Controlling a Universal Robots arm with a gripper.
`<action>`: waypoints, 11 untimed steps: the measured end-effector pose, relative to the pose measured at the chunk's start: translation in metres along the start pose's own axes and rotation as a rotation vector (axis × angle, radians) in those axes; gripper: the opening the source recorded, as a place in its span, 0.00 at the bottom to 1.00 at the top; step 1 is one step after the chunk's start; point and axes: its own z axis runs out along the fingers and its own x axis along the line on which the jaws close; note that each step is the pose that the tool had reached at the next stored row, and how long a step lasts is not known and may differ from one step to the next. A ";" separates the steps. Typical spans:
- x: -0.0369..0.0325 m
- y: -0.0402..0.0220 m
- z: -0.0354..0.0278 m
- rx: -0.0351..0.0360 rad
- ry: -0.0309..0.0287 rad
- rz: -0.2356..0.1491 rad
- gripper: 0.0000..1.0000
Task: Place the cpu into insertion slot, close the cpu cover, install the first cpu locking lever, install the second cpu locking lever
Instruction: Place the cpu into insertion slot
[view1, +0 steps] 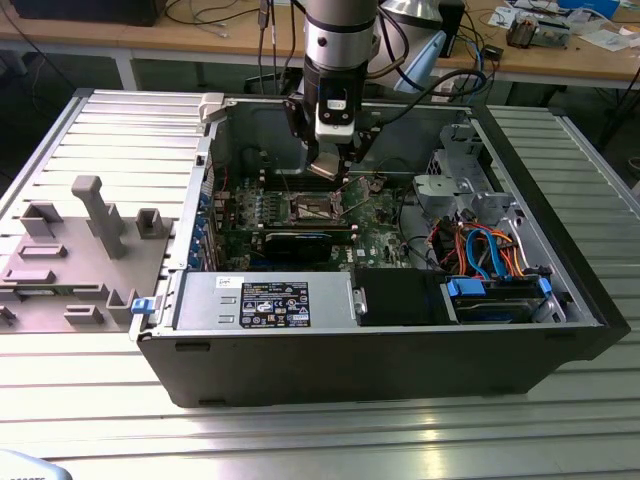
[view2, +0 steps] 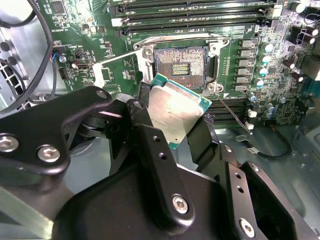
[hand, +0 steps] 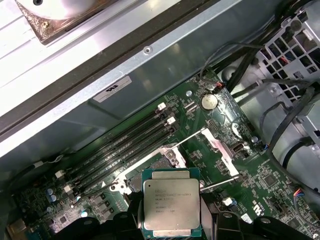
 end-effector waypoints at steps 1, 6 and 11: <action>0.0000 0.0000 0.0000 0.0000 -0.0001 0.001 0.55; 0.0000 0.0000 0.0001 -0.0002 -0.0007 0.009 0.55; 0.0000 0.0000 0.0002 -0.0003 -0.0013 0.014 0.55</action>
